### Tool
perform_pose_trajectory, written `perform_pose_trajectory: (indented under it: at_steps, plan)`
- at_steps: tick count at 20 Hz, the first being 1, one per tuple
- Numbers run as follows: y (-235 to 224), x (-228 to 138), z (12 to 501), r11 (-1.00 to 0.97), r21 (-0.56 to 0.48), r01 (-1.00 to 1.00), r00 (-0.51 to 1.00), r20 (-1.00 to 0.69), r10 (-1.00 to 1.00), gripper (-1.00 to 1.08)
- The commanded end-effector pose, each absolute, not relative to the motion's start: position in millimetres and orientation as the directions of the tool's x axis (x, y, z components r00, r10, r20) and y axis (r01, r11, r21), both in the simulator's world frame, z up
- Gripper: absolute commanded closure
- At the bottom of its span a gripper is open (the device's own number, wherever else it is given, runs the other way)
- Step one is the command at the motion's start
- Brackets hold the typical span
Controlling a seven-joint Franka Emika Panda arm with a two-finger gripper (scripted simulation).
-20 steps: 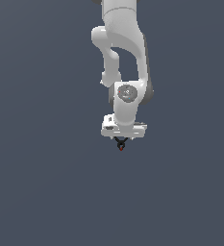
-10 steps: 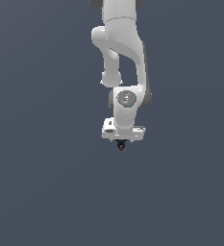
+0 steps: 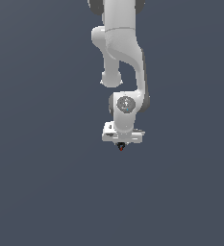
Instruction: Pick up the object and move it to a goal position.
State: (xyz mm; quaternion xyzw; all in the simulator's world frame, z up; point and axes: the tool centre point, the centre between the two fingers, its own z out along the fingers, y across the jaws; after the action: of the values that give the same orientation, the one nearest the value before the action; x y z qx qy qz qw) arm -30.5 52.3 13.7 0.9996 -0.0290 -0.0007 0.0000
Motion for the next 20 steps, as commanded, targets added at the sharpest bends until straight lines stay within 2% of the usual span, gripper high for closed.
perform_pose_trajectory:
  at_steps: [1, 12, 20]
  plan:
    - [52, -30, 13, -0.998, 0.000, -0.058, 0.998, 0.000, -0.058, 1.08]
    - [51, -30, 16, -0.998, 0.000, -0.058, 0.998, 0.000, -0.058, 1.08]
    - [39, -31, 45, -0.998, 0.000, -0.058, 0.998, 0.000, -0.058, 1.08]
